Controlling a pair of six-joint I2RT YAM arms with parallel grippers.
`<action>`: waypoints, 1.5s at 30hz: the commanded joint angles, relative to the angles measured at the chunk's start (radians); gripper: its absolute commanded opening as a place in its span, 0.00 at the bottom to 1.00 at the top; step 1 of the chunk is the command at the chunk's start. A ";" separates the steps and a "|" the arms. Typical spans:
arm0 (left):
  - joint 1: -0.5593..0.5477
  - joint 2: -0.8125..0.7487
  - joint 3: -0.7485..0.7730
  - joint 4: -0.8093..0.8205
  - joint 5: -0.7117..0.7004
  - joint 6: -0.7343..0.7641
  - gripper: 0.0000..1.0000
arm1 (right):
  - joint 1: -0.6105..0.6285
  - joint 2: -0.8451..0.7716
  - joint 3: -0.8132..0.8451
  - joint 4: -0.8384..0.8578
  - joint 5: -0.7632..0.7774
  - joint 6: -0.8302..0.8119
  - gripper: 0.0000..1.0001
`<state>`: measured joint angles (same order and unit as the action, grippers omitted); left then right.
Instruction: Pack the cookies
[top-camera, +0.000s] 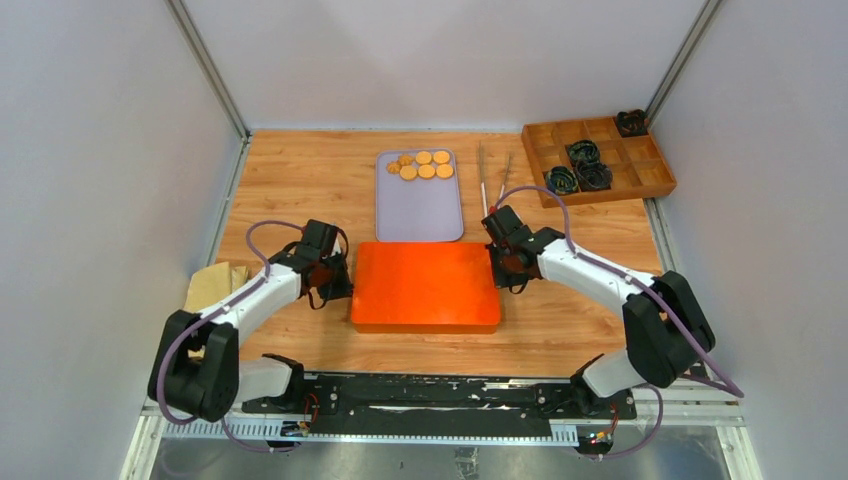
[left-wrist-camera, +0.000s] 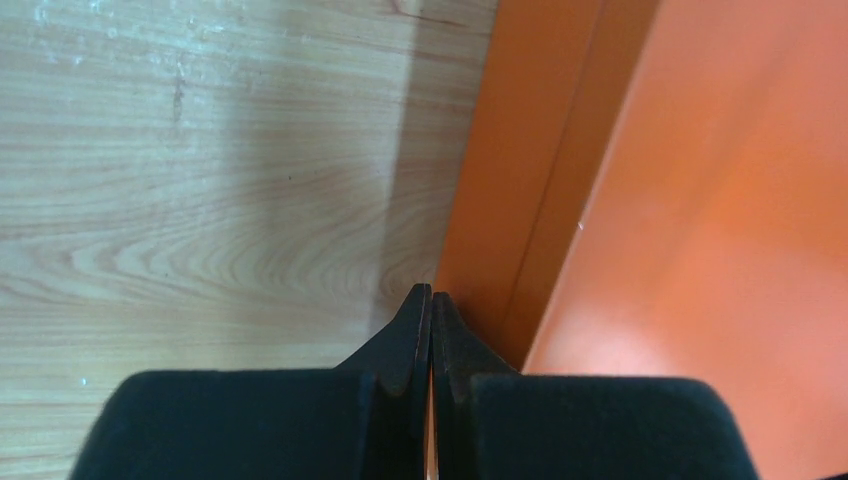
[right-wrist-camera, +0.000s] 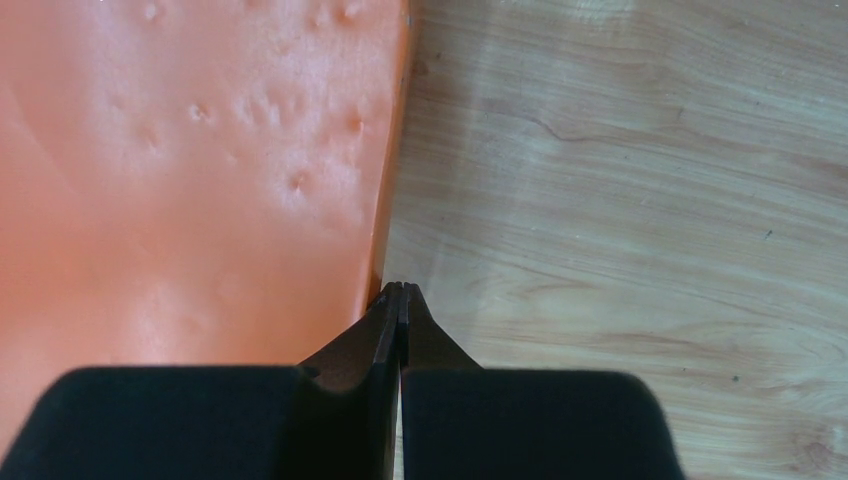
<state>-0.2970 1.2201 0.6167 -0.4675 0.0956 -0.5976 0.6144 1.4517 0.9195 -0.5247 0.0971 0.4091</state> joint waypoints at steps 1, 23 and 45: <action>-0.021 0.069 0.047 0.084 0.028 -0.016 0.00 | -0.011 0.031 0.020 0.041 -0.070 0.009 0.00; -0.050 0.163 0.210 0.049 -0.006 0.028 0.00 | -0.015 0.149 0.158 0.025 -0.079 -0.011 0.00; -0.050 0.069 0.567 -0.104 -0.345 0.136 0.19 | -0.207 -0.007 0.247 -0.073 0.244 -0.013 0.40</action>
<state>-0.3428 1.3235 1.1072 -0.5694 -0.2234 -0.5194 0.4553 1.4879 1.1034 -0.5587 0.2440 0.4202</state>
